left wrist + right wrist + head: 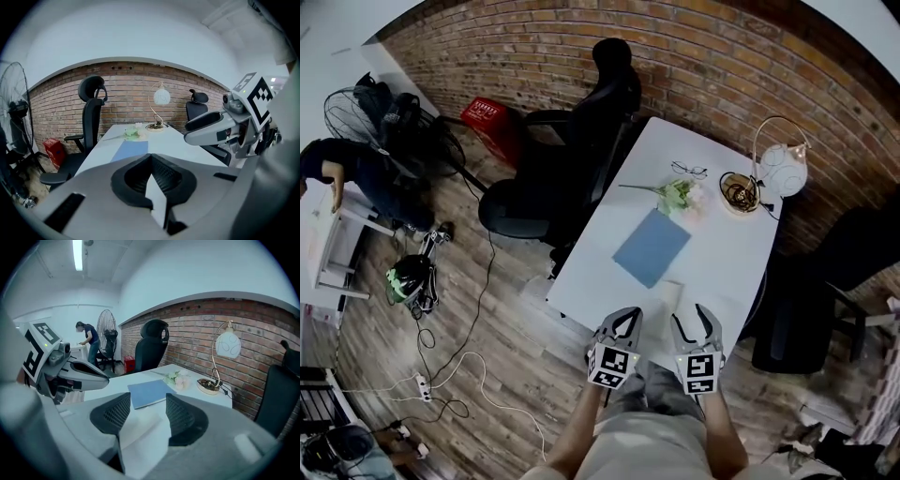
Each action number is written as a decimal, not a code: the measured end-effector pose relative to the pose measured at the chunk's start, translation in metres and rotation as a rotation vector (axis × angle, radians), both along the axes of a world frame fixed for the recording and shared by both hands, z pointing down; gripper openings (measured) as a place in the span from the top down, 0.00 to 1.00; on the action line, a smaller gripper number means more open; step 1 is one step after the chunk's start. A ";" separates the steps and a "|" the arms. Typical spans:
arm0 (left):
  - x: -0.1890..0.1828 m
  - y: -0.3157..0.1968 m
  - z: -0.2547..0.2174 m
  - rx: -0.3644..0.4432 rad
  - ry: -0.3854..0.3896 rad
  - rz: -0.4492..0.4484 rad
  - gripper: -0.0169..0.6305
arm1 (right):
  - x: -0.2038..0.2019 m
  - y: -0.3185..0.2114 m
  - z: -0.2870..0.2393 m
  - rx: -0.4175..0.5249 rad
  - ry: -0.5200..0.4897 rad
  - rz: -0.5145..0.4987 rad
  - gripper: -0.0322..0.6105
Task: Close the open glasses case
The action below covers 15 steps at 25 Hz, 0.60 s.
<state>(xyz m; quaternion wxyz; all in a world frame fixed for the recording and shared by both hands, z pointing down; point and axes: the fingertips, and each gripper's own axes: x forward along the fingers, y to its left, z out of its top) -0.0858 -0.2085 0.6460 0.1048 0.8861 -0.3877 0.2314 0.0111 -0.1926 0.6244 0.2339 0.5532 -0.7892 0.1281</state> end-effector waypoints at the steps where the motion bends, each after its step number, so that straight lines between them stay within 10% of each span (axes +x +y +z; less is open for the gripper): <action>1: 0.000 0.002 -0.005 0.011 0.002 0.002 0.97 | 0.002 0.002 -0.005 0.008 0.004 0.003 0.58; 15: 0.002 0.031 -0.073 0.140 0.047 0.026 0.97 | 0.007 0.037 -0.062 0.117 0.014 0.063 0.58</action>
